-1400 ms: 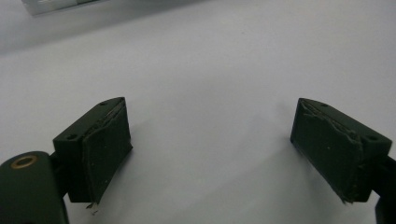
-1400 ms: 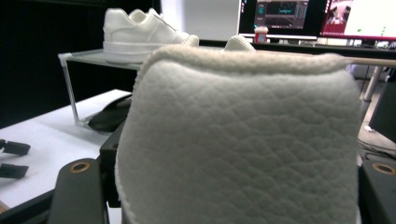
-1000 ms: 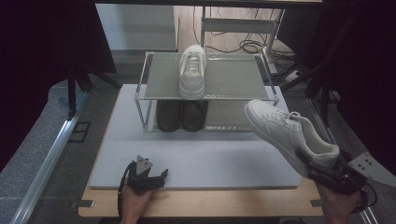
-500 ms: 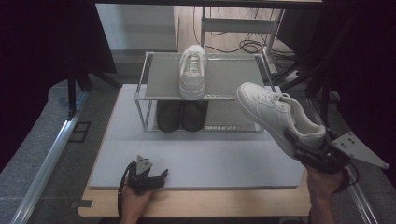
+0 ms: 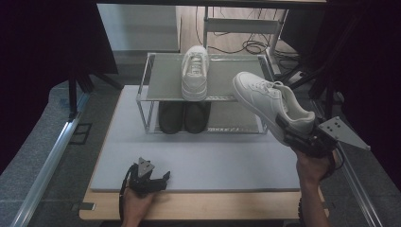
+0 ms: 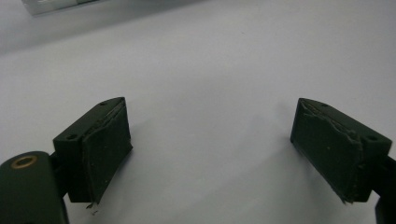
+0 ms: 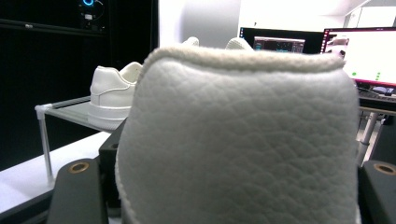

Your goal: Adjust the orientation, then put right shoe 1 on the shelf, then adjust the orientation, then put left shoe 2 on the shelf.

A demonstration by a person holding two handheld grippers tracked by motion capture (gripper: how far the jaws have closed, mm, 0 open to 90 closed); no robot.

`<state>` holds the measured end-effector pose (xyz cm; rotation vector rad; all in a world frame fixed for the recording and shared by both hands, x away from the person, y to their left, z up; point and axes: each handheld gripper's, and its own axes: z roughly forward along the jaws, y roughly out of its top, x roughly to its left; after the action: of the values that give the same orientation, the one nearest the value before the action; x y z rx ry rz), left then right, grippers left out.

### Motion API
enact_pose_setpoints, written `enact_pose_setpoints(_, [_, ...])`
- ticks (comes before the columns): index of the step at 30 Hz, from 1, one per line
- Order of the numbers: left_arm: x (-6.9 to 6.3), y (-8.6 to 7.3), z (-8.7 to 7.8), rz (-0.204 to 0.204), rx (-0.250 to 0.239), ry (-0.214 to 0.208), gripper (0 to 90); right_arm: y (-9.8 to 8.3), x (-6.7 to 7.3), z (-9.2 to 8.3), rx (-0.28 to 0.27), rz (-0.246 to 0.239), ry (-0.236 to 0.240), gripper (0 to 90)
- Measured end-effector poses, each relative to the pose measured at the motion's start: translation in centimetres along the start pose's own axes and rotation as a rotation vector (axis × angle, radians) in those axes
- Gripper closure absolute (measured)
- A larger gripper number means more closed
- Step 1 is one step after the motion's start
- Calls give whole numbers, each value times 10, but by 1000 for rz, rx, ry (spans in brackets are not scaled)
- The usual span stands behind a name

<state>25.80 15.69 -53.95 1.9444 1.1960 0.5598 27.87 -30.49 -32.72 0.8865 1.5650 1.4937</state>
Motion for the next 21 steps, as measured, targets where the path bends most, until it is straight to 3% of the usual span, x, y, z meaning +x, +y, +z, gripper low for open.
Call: enact_pose_setpoints(21, [0,0,0,-1,-3,0,117,2,15,72,18,-40,-78,272])
